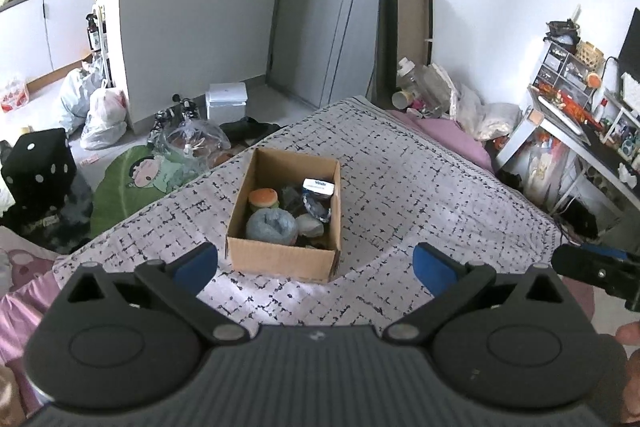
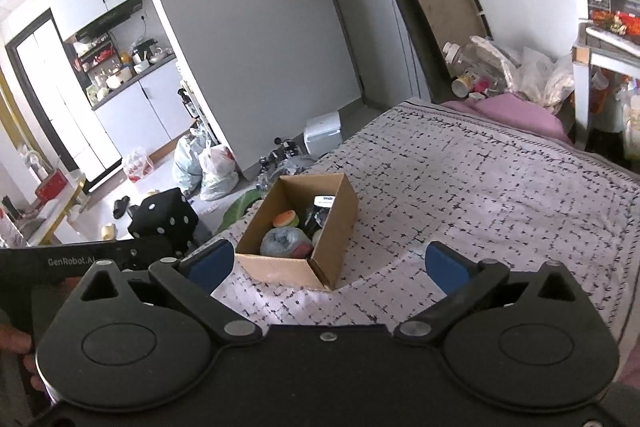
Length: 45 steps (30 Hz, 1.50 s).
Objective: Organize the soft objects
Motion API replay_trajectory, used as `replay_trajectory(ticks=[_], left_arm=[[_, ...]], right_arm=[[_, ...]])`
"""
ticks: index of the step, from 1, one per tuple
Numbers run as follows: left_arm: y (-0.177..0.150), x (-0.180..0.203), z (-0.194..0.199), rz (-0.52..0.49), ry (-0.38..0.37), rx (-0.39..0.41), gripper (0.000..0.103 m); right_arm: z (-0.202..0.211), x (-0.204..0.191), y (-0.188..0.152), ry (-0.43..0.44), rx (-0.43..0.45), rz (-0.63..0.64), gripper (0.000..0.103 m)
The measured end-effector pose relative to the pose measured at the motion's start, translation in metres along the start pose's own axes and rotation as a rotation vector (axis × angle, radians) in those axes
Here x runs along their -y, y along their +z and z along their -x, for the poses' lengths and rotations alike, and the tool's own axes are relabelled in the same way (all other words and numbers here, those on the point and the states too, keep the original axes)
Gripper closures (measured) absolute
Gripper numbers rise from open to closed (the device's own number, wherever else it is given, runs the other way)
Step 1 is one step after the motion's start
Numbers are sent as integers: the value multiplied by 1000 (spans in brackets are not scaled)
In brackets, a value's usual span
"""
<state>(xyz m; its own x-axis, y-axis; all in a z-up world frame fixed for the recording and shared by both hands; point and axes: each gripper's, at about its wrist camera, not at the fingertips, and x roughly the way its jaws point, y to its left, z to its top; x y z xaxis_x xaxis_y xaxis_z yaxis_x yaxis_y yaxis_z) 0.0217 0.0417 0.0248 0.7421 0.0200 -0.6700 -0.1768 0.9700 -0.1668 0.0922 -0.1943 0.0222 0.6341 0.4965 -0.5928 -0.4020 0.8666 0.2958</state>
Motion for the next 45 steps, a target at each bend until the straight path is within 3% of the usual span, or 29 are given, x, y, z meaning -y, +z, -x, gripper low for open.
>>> replay_trajectory(ticks=[17, 45], left_arm=[[-16, -3, 22, -88, 14, 7, 0], [-21, -17, 26, -42, -5, -6, 0]], right_arm=[[15, -1, -31, -24, -2, -14, 0], [20, -18, -23, -66, 5, 9, 0]])
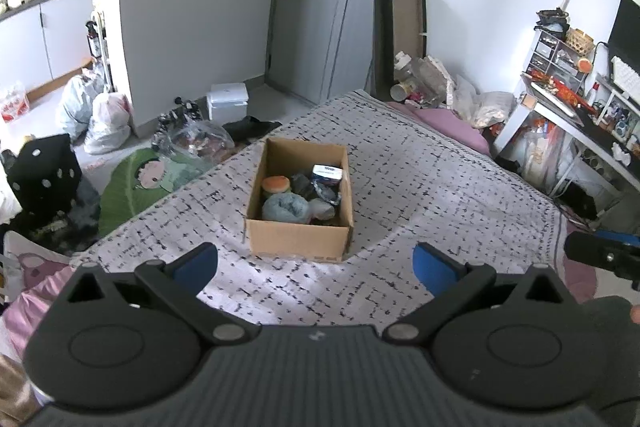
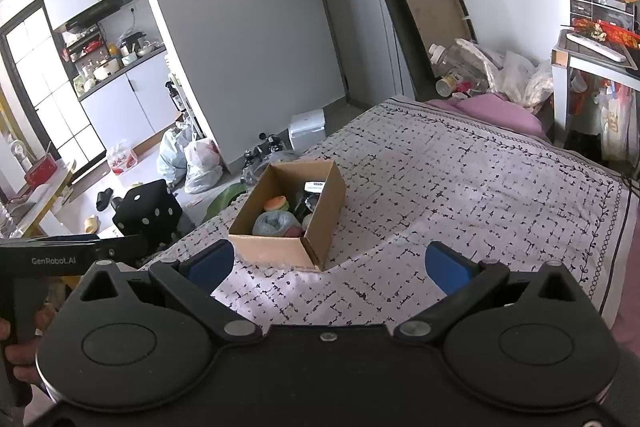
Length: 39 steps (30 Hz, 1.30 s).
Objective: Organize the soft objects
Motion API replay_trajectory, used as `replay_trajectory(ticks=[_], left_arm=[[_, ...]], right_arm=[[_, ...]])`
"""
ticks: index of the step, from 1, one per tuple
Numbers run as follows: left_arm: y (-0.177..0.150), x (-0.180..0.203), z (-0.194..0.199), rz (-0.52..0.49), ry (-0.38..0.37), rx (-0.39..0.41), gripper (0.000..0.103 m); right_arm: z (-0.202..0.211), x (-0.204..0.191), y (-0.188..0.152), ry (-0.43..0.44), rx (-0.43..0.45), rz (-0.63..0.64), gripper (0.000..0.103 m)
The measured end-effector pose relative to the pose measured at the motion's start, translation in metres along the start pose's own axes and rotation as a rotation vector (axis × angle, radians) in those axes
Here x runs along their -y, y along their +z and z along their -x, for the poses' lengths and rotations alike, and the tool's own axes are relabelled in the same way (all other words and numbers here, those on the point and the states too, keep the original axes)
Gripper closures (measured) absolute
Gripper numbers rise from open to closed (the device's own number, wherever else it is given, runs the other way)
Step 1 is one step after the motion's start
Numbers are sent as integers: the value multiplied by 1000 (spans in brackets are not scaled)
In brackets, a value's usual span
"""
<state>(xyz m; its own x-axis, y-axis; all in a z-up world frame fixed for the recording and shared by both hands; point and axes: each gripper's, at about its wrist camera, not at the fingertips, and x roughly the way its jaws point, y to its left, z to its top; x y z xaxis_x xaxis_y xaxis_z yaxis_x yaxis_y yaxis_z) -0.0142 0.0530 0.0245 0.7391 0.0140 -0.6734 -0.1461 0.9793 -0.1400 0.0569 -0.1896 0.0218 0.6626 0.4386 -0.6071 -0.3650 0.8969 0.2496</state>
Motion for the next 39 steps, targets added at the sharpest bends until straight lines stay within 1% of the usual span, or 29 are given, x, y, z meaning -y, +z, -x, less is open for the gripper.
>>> replay_trajectory(ticks=[10, 23, 39], left_arm=[[-1, 0, -1, -11, 15, 8, 0], [1, 1, 2, -4, 10, 16, 0], [2, 0, 4, 10, 8, 26, 0]], right_arm=[[-2, 1, -1, -23, -3, -1, 0], [-2, -5, 1, -29, -1, 23, 0], [-2, -7, 2, -45, -8, 18, 0]])
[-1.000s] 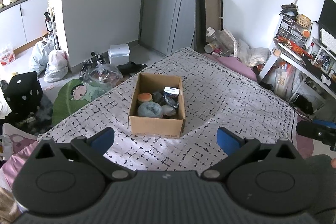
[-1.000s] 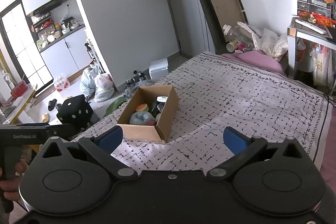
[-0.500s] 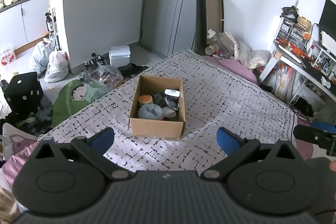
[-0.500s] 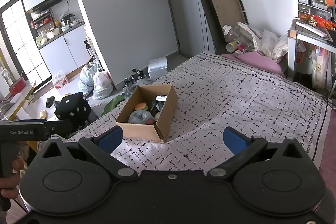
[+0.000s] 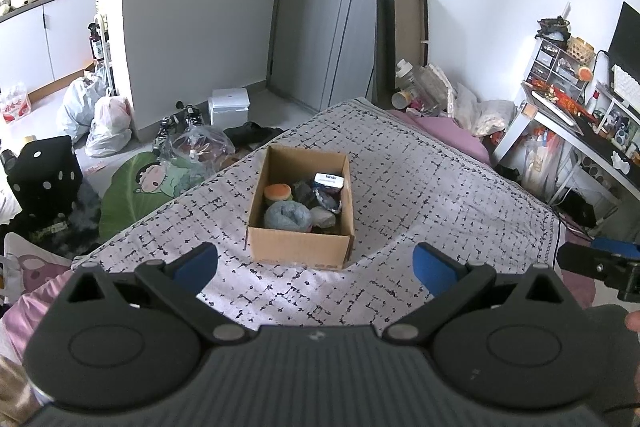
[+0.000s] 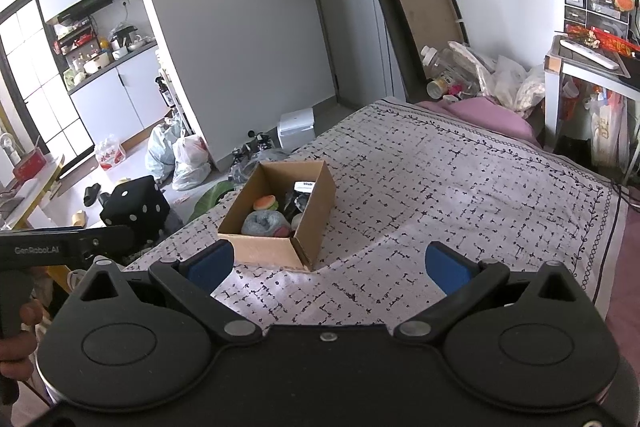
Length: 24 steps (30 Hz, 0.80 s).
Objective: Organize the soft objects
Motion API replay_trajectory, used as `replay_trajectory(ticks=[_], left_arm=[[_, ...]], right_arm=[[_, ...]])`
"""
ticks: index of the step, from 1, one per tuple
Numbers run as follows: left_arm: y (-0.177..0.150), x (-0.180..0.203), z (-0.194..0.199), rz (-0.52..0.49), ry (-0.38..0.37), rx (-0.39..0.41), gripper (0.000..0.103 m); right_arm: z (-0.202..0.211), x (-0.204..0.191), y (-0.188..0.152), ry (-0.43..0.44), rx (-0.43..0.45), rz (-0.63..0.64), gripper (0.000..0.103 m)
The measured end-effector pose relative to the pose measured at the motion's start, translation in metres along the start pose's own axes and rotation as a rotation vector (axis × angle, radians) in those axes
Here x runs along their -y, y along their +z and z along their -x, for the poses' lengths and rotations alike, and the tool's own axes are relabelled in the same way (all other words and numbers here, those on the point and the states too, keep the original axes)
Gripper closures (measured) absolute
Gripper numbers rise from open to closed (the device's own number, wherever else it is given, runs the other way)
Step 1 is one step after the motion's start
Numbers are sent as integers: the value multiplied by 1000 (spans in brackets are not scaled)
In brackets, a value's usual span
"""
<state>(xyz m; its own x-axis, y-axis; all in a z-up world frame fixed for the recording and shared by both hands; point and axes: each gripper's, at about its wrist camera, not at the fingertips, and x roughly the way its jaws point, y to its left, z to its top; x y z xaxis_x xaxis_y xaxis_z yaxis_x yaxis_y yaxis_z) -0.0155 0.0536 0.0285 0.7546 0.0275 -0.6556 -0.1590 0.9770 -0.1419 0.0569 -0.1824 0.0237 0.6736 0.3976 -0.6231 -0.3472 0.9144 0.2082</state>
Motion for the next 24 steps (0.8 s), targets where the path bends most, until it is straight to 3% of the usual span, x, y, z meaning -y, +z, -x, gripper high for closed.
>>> replay_trajectory(ticks=[24], left_arm=[[-2, 8, -4, -11, -20, -3, 0]], right_arm=[[-9, 7, -7, -3, -12, -19, 0]])
